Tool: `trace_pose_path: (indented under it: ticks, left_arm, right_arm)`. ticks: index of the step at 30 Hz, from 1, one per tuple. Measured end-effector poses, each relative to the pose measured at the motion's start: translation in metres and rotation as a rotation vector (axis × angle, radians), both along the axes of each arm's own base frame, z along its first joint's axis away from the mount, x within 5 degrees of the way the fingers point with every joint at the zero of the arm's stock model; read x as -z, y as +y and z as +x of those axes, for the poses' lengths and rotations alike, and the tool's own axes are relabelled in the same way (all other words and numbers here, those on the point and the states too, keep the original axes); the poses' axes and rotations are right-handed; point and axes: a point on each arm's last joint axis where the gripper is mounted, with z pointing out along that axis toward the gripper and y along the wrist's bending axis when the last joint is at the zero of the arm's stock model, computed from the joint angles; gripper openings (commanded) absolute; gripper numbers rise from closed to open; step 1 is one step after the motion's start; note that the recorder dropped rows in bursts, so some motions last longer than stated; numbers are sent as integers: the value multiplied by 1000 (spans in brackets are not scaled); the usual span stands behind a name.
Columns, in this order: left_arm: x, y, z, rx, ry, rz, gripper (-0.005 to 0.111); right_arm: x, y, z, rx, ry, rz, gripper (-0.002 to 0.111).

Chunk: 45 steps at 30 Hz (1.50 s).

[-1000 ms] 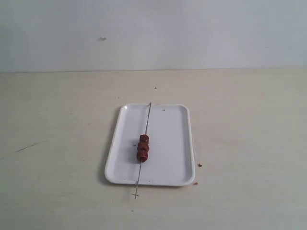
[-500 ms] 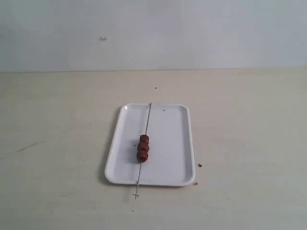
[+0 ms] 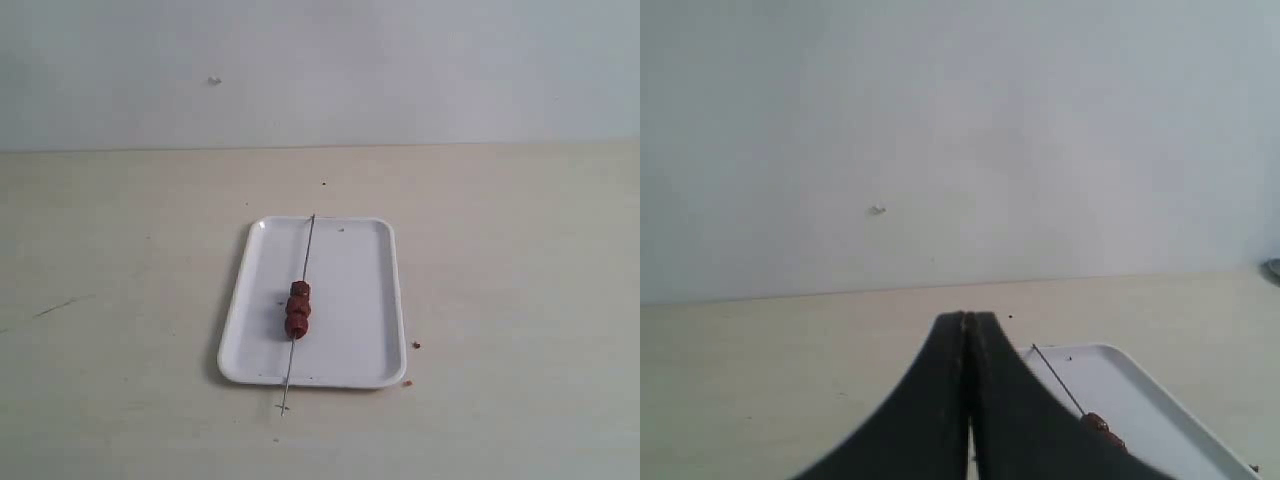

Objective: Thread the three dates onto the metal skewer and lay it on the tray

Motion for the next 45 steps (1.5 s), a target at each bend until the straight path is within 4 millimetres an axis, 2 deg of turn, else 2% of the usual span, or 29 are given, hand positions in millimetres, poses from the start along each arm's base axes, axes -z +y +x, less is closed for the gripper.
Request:
trace_pose_path:
  ticks: [5,8,12,20,27,31,45]
  left_arm:
    - [0,0,0,0,0,0,0]
    - [0,0,0,3,-1,0,0]
    - [0,0,0,3,-1,0,0]
    - [0,0,0,6,-1,0,0]
    - [0,-1,0,12,-2,0,0]
    - [0,-1,0,12,-2,0,0]
    - [0,-1,0,12,-2,0,0]
  right_arm:
    - [5,-15,-6,247,-134,-121,0]
    - [13,-19,-3,384,-116,-148,0]
    - [22,-23,0,477,-78,-165,0]
    - [53,-24,9,493,13,-182,0]
    - [89,-27,16,522,123,-47,0]
    - [95,-27,15,526,192,-28,0]
    - [96,-27,15,531,207,-17,0]
